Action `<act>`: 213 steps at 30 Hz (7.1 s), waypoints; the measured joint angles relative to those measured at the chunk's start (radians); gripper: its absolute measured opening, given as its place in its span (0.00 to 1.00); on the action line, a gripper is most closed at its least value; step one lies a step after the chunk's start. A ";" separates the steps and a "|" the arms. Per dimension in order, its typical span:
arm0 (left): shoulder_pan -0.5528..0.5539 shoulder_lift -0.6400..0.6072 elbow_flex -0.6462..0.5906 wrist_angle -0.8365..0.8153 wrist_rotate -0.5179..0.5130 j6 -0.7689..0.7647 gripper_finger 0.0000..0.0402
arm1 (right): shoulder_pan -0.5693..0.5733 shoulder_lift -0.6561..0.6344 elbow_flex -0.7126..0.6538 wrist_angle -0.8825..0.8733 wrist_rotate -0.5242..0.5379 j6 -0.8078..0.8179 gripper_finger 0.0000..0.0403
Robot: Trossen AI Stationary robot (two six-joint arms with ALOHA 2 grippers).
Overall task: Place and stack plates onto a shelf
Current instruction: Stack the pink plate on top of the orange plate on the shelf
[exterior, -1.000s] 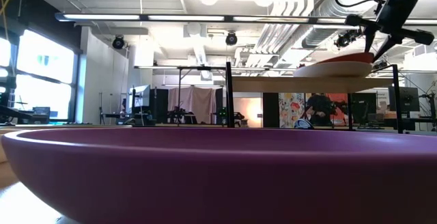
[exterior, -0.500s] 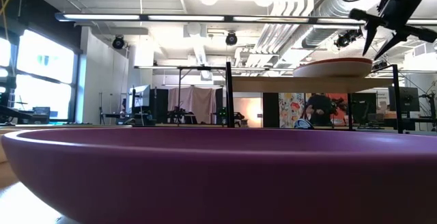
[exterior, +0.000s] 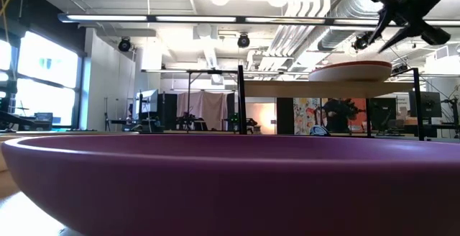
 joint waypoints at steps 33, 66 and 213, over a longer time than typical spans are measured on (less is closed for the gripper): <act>0.000 0.000 -0.332 -0.105 0.534 -0.499 0.26 | 0.777 0.115 0.000 0.371 0.255 0.238 0.26; 0.001 0.000 -0.420 0.063 0.531 -0.483 0.26 | 1.457 0.601 0.000 0.413 0.231 0.027 0.26; 0.058 0.000 -0.420 0.166 0.535 -0.406 0.26 | 0.445 0.346 0.565 -0.410 0.639 0.002 0.00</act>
